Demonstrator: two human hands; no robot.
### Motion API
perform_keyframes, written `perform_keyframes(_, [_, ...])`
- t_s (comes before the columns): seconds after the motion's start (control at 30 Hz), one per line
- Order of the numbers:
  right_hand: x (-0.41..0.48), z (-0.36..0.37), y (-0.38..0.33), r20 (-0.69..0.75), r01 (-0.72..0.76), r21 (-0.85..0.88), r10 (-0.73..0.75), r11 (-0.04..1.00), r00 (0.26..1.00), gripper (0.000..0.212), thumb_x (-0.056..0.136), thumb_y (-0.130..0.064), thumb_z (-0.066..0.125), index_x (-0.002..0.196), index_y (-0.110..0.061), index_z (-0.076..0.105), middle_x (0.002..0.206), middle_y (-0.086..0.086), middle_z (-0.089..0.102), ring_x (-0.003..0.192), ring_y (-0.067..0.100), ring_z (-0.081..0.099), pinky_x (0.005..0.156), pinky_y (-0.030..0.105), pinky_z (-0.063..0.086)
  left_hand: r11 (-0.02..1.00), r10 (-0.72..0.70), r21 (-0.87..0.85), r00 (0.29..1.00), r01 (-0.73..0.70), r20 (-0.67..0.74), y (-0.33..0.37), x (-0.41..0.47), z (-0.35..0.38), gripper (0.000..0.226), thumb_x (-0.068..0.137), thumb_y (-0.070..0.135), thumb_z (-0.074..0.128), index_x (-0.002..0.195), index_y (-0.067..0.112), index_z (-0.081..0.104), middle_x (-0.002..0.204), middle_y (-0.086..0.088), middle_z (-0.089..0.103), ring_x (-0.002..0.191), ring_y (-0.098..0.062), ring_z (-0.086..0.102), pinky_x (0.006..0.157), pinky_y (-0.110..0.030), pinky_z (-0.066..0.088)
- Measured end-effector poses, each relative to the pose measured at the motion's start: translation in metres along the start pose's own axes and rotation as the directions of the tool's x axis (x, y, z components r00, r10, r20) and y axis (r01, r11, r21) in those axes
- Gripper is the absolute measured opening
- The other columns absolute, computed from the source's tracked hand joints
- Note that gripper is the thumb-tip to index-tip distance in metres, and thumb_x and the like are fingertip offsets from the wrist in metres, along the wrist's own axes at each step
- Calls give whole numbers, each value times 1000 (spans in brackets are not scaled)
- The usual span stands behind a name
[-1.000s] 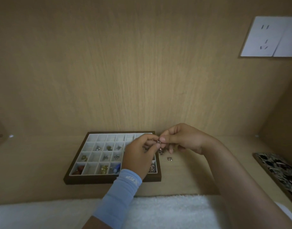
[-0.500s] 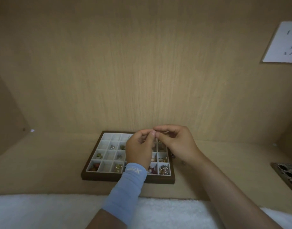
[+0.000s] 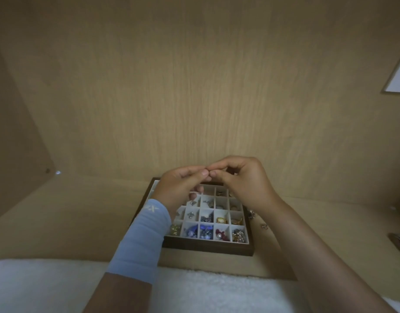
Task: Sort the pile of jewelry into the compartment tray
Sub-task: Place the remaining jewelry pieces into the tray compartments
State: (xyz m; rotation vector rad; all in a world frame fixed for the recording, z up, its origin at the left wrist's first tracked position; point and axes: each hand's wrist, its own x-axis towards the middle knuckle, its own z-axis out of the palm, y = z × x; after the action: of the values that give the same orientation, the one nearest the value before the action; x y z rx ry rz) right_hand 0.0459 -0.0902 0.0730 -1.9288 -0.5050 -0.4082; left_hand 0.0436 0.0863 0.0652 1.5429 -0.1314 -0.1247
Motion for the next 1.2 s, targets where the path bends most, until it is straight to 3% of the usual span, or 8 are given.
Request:
perform_keyframes(0.13, [21,15,-8,62,-26,-19,27,999,998,9,82,-16,80,88,-23,80,82,-7,77,71,26,69,73,38,59,998,-2,-56,999,0,-41,4,2,-22,15,91,18,65,105,16,72,84,1,74,69,-8,62,65,-23,49])
perform_keyframes(0.3, [36,30,-9,92,-22,-54,26,998,995,5,82,-19,81,86,-20,79,82,-5,76,73,15,70,72,31,58,994,-3,-105,997,-5,-79,4,5,-42,13,88,14,68,100,14,72,83,-4,71,71,-9,63,66,-23,48])
perform_keyframes(0.47, [34,36,-4,161,-55,-81,68,995,985,4,86,-17,77,90,-19,79,78,-8,75,61,-2,61,62,14,45,999,30,-11,993,-32,-114,-5,8,-48,9,87,18,70,95,16,74,79,0,74,71,-9,63,63,-20,49])
perform_keyframes(0.6, [28,37,0,200,-67,-140,95,988,975,8,91,-17,71,92,-20,79,81,-9,75,59,-3,58,63,14,45,995,57,91,992,-47,-113,-10,8,-48,5,87,18,70,91,18,74,74,6,75,64,-4,61,62,-19,48])
perform_keyframes(0.7, [25,34,4,233,-56,-285,126,957,964,8,91,-21,71,92,-25,78,81,-13,74,64,-3,61,67,17,48,974,77,220,991,-52,-106,-16,11,-48,3,84,20,74,85,22,76,71,8,74,64,-1,64,68,-19,51])
perform_keyframes(0.83, [19,30,5,294,-58,-451,210,891,932,6,90,-28,72,86,-30,75,80,-17,70,74,-7,62,71,17,44,910,99,407,994,-72,-45,-28,14,-48,7,81,22,76,86,27,75,84,8,74,83,-5,69,88,-30,55])
perform_keyframes(1.03, [20,48,-5,376,39,-502,177,864,910,4,89,-28,71,88,-30,75,84,-18,69,79,-5,62,77,21,51,732,189,677,978,-83,-85,-29,16,-66,11,84,24,70,89,34,71,98,11,65,101,-12,58,91,-31,48])
perform_keyframes(1.2, [25,76,-11,482,162,-549,152,820,863,4,90,-29,71,90,-27,74,89,-15,71,80,0,62,75,25,51,616,127,788,984,19,-123,-35,16,-88,17,84,26,71,97,36,68,109,3,57,109,-20,53,96,-36,47])
